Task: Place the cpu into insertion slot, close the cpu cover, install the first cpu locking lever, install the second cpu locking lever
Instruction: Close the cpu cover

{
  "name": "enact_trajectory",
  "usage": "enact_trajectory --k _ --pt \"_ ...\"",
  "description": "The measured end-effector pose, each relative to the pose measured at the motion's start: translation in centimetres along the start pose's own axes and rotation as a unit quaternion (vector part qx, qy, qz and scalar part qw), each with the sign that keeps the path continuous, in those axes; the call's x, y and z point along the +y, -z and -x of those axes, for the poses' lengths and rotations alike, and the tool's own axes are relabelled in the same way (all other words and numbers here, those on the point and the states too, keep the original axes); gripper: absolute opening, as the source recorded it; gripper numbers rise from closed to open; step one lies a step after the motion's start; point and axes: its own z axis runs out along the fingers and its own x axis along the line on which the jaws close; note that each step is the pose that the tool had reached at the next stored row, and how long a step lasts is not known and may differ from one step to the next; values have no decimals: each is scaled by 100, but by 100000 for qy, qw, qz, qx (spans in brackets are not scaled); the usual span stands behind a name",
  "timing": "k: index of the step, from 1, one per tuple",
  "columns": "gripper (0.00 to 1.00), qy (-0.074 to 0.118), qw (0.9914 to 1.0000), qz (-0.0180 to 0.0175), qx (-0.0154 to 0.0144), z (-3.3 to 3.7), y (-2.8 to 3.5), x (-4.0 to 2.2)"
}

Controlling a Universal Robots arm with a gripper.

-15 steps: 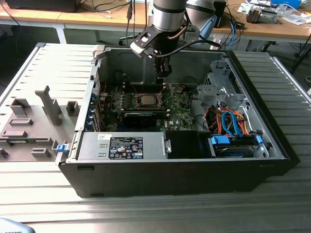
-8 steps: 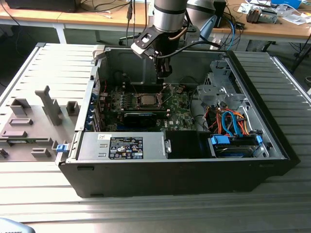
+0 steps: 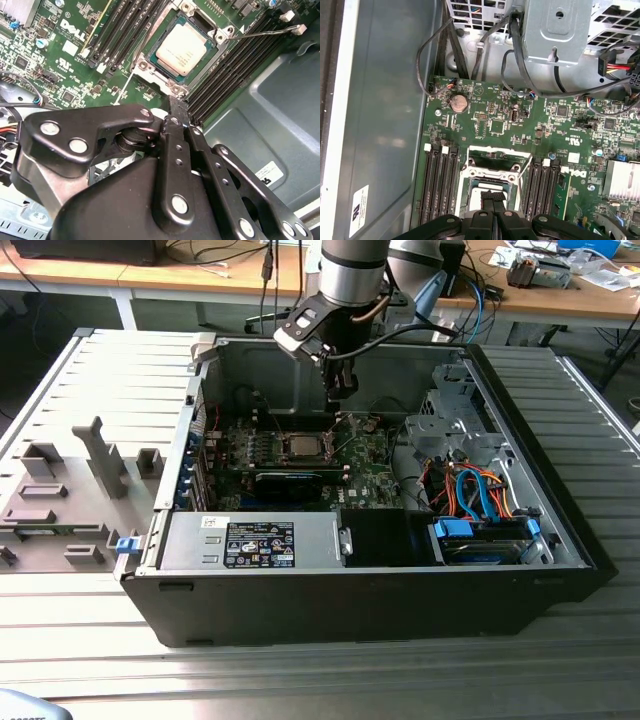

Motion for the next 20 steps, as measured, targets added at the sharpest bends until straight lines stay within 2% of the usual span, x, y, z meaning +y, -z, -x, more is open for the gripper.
enact_trajectory --k 20 --pt "11 1 100000 -28 7 14 2 97"
